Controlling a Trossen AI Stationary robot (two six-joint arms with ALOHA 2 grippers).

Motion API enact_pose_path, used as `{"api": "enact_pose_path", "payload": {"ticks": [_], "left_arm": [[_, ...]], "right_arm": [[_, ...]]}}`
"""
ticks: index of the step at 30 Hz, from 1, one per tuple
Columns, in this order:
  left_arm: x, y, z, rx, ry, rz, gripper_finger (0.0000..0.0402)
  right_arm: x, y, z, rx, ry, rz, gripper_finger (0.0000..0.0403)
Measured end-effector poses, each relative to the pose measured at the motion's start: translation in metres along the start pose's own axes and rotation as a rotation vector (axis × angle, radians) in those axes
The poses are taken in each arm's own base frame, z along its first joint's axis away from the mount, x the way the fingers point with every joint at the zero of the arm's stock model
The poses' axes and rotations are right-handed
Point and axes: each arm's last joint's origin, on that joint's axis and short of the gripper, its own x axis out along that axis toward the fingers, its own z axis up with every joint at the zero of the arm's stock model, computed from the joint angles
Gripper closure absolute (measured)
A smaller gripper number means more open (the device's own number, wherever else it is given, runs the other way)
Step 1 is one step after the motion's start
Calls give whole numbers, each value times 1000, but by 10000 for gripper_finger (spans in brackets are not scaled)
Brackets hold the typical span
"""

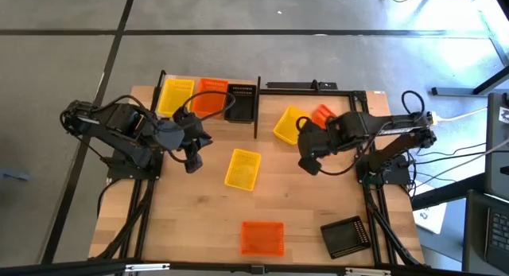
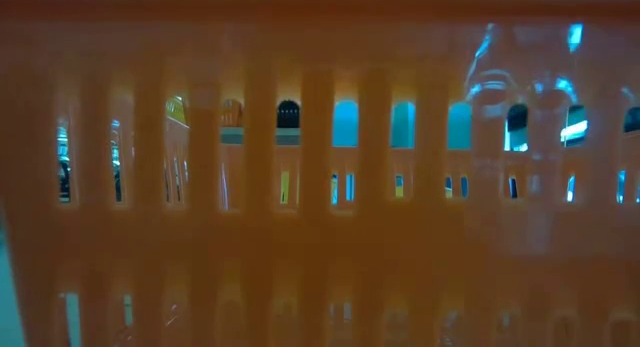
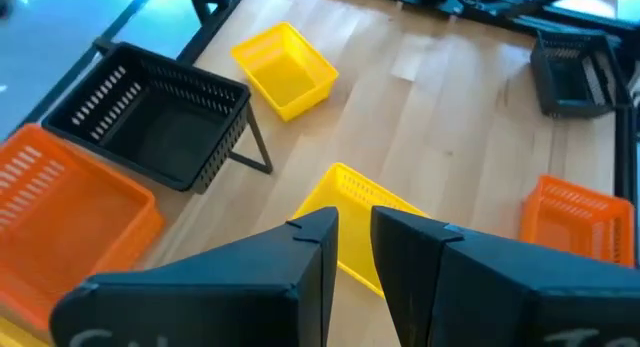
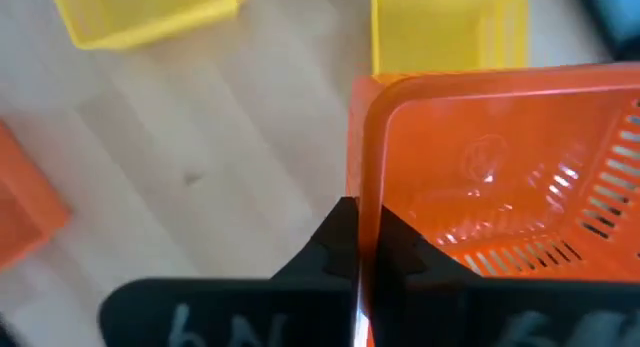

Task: Stack baskets on shelf by color
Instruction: Stack the top orange basket on top of the orange basket on the shelf

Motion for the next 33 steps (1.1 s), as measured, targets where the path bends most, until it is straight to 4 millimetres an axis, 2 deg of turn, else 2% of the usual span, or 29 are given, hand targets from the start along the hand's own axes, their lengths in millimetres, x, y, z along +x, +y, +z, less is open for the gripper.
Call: {"api": "enact_pose_path", "payload": {"ticks": [3,8,15,22,27,33], "left_arm": [[0,0,0,42,-1,-1,347],[0,0,0,39,-4,5,347],[0,1,1,37,-23,41,347],[0,1,1,81,-24,46,347],[0,2,4,327,-43,63,347],[0,-1,19,618,-175,115,347]], "right_arm": [[-8,4,16,-124,-81,-39,403],[-14,6,52,-217,-164,-73,403],[-6,10,87,-382,-200,-146,403],[-7,15,100,-602,-264,-213,403],[-8,18,101,-831,-267,-282,403],[-10,23,96,-1117,-233,-313,403]]}}
